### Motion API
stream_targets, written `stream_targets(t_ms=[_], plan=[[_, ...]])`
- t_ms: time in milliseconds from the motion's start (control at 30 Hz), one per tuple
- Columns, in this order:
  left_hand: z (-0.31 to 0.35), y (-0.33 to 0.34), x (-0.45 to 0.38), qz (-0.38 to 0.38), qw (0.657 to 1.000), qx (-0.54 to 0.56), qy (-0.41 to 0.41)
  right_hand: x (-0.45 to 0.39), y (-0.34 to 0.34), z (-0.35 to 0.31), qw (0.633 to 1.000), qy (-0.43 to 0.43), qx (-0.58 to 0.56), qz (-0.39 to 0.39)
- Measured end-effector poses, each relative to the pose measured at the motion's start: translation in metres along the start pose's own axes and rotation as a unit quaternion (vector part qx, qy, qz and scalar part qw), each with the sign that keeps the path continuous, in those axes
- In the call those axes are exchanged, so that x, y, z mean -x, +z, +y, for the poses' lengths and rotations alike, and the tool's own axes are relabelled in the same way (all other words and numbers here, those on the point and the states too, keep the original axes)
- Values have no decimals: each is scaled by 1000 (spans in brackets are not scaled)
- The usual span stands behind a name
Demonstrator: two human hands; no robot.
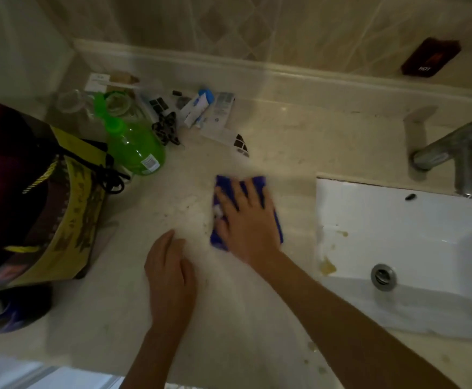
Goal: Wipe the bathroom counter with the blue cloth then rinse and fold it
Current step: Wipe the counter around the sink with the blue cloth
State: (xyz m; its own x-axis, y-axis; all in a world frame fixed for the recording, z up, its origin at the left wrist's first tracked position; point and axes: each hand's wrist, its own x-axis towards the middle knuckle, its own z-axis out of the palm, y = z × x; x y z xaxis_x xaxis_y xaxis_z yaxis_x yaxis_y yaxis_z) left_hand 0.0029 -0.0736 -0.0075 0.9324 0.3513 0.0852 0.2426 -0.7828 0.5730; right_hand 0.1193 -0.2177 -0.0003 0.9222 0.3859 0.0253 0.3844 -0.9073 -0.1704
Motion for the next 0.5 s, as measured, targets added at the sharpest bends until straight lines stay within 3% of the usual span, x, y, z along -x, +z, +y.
stream_targets(t_ms=[100, 233, 300, 367, 433, 500], plan=[[0, -5, -4, 8, 994, 100, -45, 66, 7, -35, 970, -232, -52, -51], [-7, -11, -1, -26, 993, 103, 47, 114, 2, 10, 916, -392, -34, -82], [-9, -9, -6, -36, 995, 32, 87, 89, -1, 61, 934, -351, 32, -51], [-6, -6, -7, -42, 993, -43, 100, 52, -10, 97, 981, -189, 41, -17], [0, -4, -4, -50, 990, -89, 100, 30, -15, 96, 999, -34, 38, 8], [2, -3, -1, -58, 986, -127, 96, 34, -9, 66, 999, 27, 41, 19]])
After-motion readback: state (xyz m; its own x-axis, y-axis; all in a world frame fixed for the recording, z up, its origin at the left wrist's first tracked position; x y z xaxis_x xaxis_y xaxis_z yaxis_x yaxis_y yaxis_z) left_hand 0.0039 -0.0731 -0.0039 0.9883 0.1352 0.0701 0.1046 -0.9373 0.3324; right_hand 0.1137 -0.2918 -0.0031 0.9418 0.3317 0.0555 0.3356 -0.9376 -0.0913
